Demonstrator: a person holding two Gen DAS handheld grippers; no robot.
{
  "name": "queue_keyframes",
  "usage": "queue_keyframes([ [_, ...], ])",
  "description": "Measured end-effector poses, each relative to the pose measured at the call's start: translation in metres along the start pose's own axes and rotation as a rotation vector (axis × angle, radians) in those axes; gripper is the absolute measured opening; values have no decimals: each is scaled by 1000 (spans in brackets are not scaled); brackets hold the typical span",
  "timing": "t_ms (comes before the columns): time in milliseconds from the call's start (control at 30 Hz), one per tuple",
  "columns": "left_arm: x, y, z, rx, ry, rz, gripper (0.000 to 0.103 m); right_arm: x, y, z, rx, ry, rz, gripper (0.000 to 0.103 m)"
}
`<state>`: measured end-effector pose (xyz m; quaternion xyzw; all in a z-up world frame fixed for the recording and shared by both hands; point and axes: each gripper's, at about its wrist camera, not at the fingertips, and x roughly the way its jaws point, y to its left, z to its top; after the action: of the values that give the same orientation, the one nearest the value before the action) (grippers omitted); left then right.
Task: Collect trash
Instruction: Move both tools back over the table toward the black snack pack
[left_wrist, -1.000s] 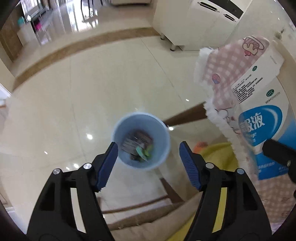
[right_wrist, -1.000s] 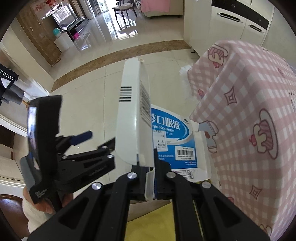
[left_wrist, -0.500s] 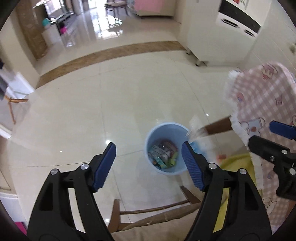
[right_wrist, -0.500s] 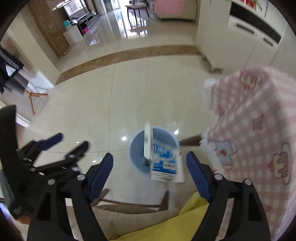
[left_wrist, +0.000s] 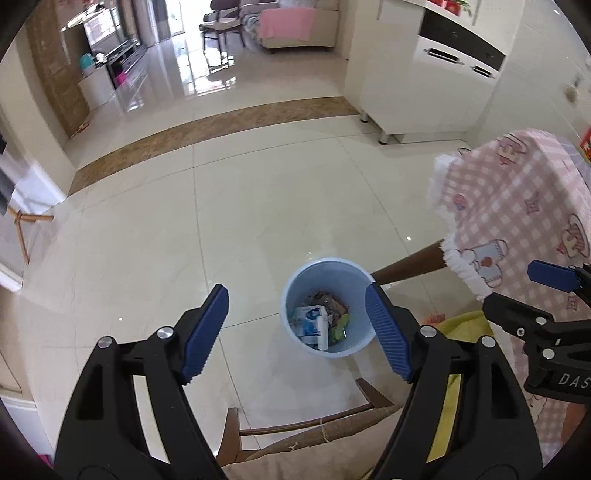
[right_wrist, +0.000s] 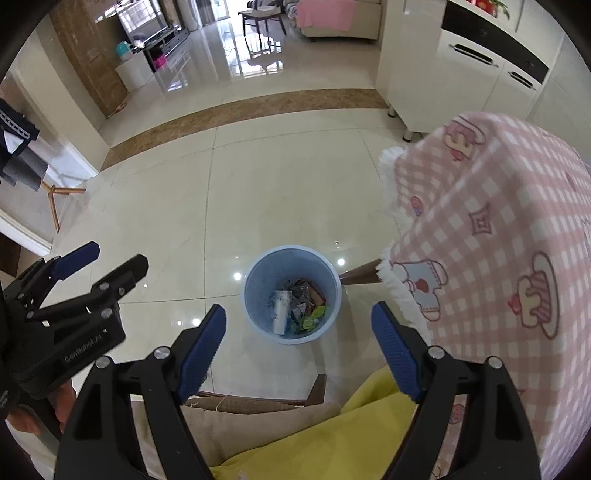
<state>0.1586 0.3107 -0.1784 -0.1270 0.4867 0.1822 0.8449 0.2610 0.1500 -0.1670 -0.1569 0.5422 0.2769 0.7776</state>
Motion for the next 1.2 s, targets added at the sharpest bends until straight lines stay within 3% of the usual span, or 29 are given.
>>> queue_keyframes([
  [233, -19, -36, 1, 57, -37, -53, 76, -19, -25, -14, 59, -25, 4, 80],
  [433, -47, -78, 3, 142, -106, -106, 78, -52, -57, -40, 158, -88, 34, 80],
  [567, -67, -106, 2, 211, -140, -156, 79, -81, -78, -58, 207, -152, 9, 80],
  [800, -96, -168, -2, 319, -186, -280, 81, -135, -128, -99, 336, -275, -68, 82],
  [1200, -125, -294, -16, 567, -185, -512, 85, -197, -233, -188, 638, -353, -294, 85],
])
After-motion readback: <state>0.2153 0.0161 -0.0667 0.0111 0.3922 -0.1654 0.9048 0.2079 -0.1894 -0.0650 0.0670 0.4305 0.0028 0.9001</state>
